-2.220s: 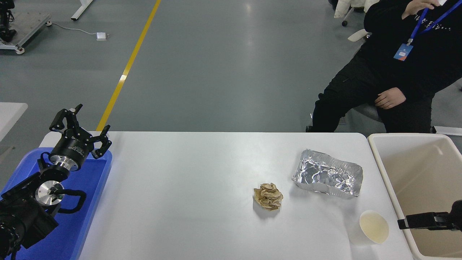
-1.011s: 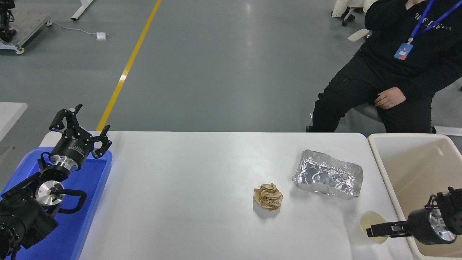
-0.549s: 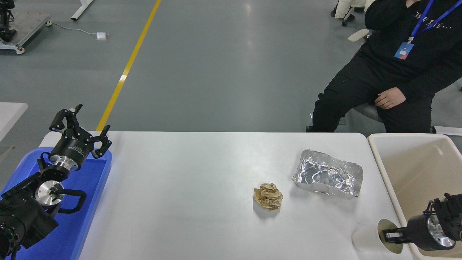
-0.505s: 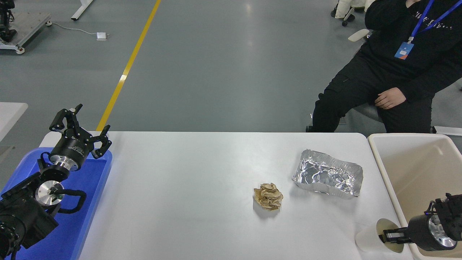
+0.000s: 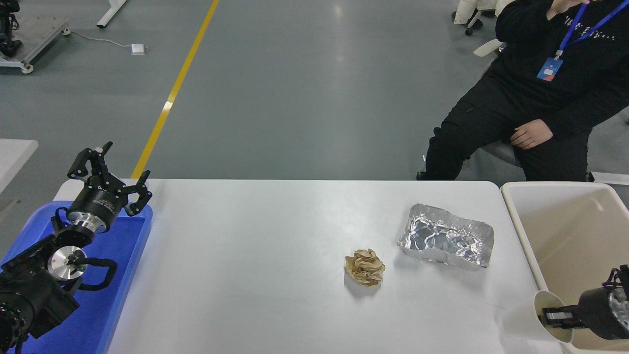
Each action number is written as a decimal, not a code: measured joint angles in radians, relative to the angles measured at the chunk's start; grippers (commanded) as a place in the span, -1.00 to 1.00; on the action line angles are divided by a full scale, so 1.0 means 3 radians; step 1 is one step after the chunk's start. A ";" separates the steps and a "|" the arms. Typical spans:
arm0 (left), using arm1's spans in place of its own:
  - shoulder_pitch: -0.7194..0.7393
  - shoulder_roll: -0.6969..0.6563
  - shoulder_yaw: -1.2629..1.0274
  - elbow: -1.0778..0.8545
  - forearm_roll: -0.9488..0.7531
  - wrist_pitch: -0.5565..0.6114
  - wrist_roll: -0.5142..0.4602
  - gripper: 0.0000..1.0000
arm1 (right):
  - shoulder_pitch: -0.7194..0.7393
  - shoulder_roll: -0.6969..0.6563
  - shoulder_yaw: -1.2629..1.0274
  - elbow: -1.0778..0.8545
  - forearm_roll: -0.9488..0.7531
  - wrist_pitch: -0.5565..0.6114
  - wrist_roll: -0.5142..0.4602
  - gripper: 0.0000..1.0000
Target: Clean the table surface
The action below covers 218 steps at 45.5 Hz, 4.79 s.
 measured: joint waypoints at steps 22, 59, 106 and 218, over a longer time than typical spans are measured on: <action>0.0000 0.0000 0.0000 0.0000 0.0000 0.0000 0.0000 1.00 | 0.1237 -0.1207 0.0243 0.0506 0.0016 0.1259 0.0014 -1.00; 0.0000 0.0000 0.0000 0.0000 0.0000 0.0000 0.0000 1.00 | 0.1286 -0.0746 0.0839 -0.0900 0.0047 0.1483 -0.0009 -1.00; 0.0000 0.0000 0.0000 0.0000 0.0001 0.0000 0.0000 1.00 | -0.0756 0.2161 0.0831 -0.4444 0.2120 -0.1400 -0.0006 -1.00; -0.0001 0.0000 0.0000 0.0000 0.0004 0.0001 0.0000 1.00 | -0.1533 0.3362 0.4309 -0.1357 0.2968 -0.1782 0.0134 1.00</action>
